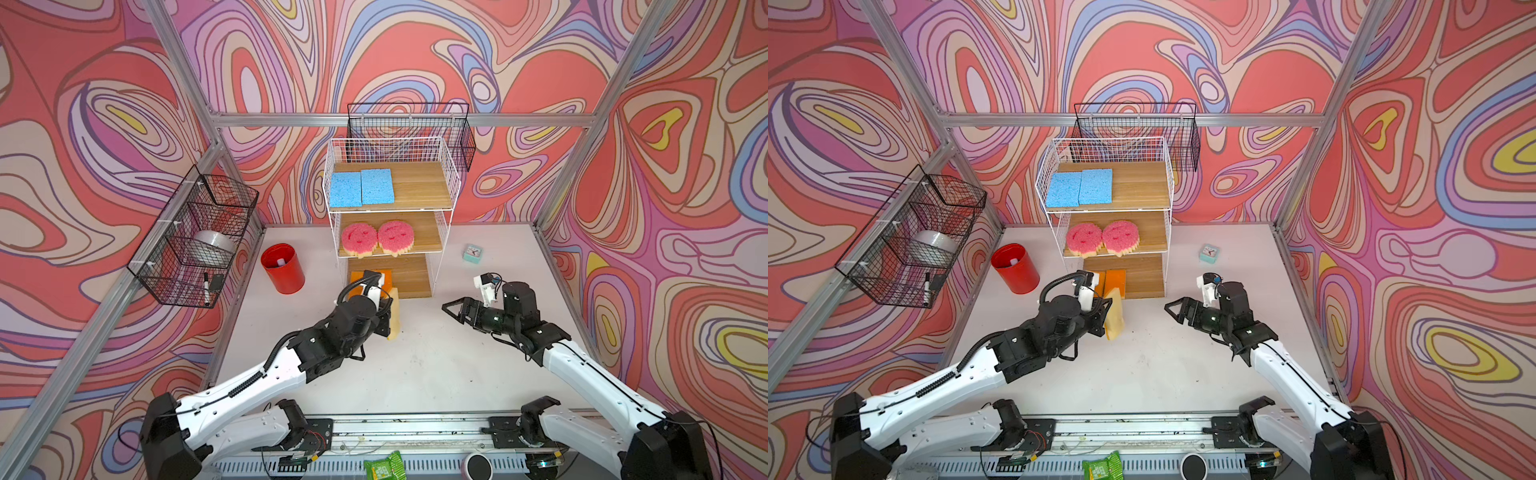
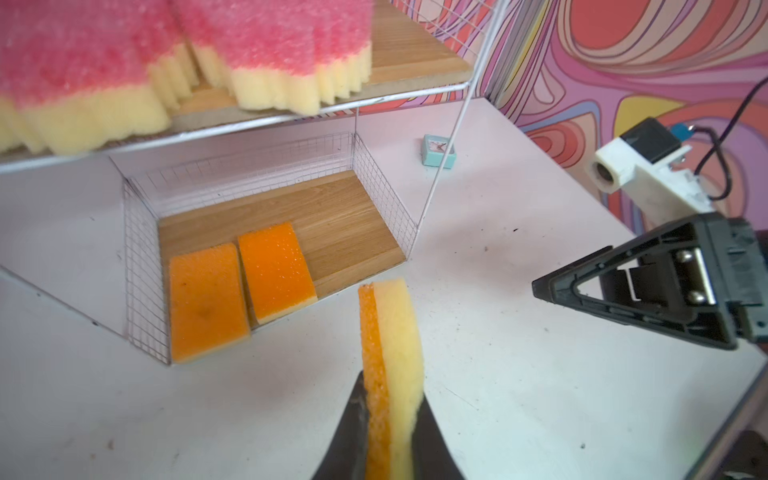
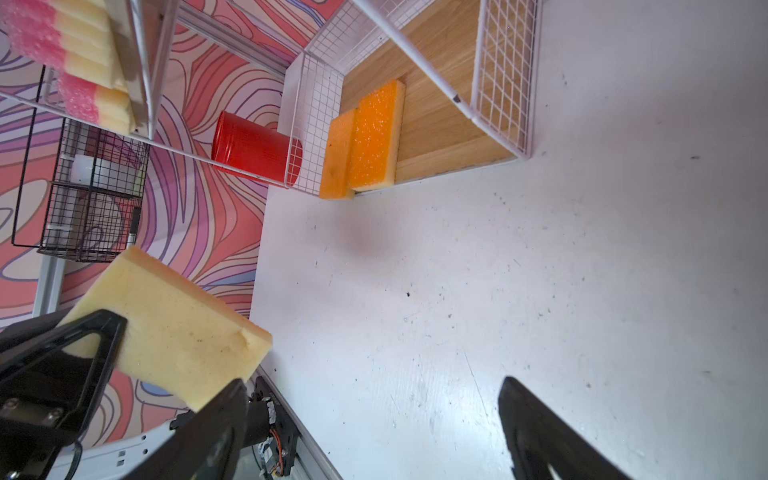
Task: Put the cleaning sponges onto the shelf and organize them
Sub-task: 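Turn the sponge over with the left gripper and lay it orange side up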
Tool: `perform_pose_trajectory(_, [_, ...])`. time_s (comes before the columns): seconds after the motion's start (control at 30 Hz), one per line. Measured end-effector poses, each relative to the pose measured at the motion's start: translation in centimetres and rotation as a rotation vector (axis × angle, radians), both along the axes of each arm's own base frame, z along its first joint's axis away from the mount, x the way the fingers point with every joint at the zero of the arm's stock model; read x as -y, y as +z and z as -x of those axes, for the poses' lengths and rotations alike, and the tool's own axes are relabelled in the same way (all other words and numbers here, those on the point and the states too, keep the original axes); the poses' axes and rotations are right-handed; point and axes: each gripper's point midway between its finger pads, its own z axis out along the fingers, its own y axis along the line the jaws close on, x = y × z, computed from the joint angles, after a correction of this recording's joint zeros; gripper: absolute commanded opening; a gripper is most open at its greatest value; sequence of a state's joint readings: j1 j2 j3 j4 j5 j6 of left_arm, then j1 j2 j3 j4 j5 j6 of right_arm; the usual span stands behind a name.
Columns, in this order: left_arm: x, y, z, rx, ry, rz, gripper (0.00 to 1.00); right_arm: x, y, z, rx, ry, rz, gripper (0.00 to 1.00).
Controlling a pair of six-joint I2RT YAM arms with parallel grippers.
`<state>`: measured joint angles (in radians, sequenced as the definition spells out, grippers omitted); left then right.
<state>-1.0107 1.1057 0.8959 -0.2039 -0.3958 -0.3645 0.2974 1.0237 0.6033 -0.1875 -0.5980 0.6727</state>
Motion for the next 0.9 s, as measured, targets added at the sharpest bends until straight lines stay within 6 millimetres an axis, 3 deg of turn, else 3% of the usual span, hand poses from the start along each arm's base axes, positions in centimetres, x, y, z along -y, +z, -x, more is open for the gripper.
perform_pose_trajectory(0.1, [2.6,-1.6,1.1,0.045,-0.030,-0.167,0.19,0.1,0.1,0.3,-0.010,0.007,-0.002,0.98])
perform_pose_trajectory(0.2, [4.4,-5.5,1.9,0.084,-0.037,-0.390,0.23,1.7,-0.1,-0.4,-0.036,-0.054,0.012,0.98])
perform_pose_trajectory(0.3, [5.9,-9.2,2.0,0.128,-0.025,-0.628,0.25,5.3,-0.8,-2.0,-0.084,-0.180,0.027,0.97])
perform_pose_trajectory(0.4, [8.0,-11.6,1.6,0.164,-0.008,-0.803,0.28,9.3,-2.3,-2.9,-0.167,-0.313,0.023,0.95])
perform_pose_trajectory(0.5, [9.5,-13.5,1.3,0.171,-0.013,-0.881,0.45,12.1,-3.3,-3.3,-0.222,-0.401,0.005,0.95])
perform_pose_trajectory(0.57, [9.6,-14.3,1.3,0.165,-0.023,-0.908,0.62,12.5,-3.7,-3.2,-0.246,-0.412,-0.001,0.95])
perform_pose_trajectory(0.67, [10.4,-14.8,1.2,0.156,-0.035,-0.918,0.75,12.3,-4.0,-3.0,-0.261,-0.405,-0.006,0.95])
perform_pose_trajectory(0.9, [12.3,-16.3,1.5,0.104,-0.091,-0.896,0.93,12.3,-4.0,-2.9,-0.269,-0.404,-0.003,0.96])
